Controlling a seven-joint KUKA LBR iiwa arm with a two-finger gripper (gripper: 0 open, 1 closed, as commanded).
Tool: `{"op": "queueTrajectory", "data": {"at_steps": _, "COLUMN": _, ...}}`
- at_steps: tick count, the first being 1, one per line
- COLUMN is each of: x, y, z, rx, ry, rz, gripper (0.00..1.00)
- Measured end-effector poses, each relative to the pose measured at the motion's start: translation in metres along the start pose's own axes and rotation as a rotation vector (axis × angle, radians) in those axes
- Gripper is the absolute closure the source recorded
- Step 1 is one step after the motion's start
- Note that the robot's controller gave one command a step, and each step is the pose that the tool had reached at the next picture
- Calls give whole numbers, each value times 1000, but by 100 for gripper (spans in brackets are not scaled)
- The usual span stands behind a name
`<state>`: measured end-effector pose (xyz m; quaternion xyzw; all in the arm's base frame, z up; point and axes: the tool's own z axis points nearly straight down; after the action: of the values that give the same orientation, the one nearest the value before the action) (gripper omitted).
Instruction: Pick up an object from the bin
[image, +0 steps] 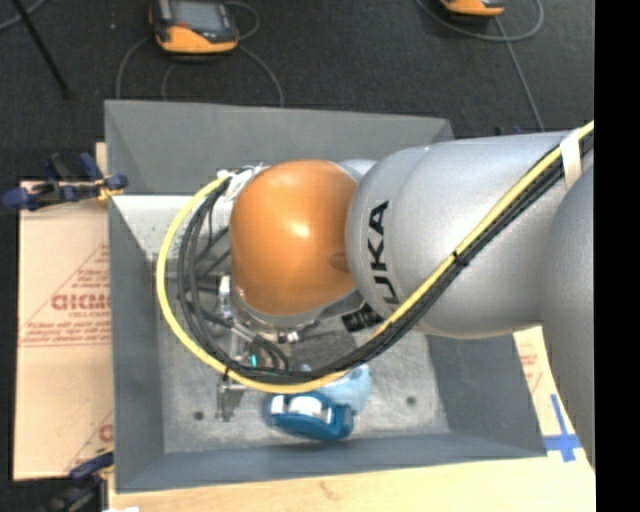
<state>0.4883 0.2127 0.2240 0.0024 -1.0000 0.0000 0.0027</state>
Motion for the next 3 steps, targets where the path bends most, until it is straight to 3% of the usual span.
{"op": "queueTrajectory", "data": {"at_steps": 1, "x": -2, "y": -1, "z": -4, "rx": -2, "ry": -8, "rz": 4, "gripper": 0}}
{"op": "queueTrajectory", "data": {"at_steps": 2, "x": -43, "y": -6, "z": 49, "rx": -4, "ry": -16, "rz": -17, "gripper": 0}}
{"op": "queueTrajectory", "data": {"at_steps": 3, "x": -121, "y": -27, "z": 64, "rx": 0, "ry": -8, "rz": -102, "gripper": 0}}
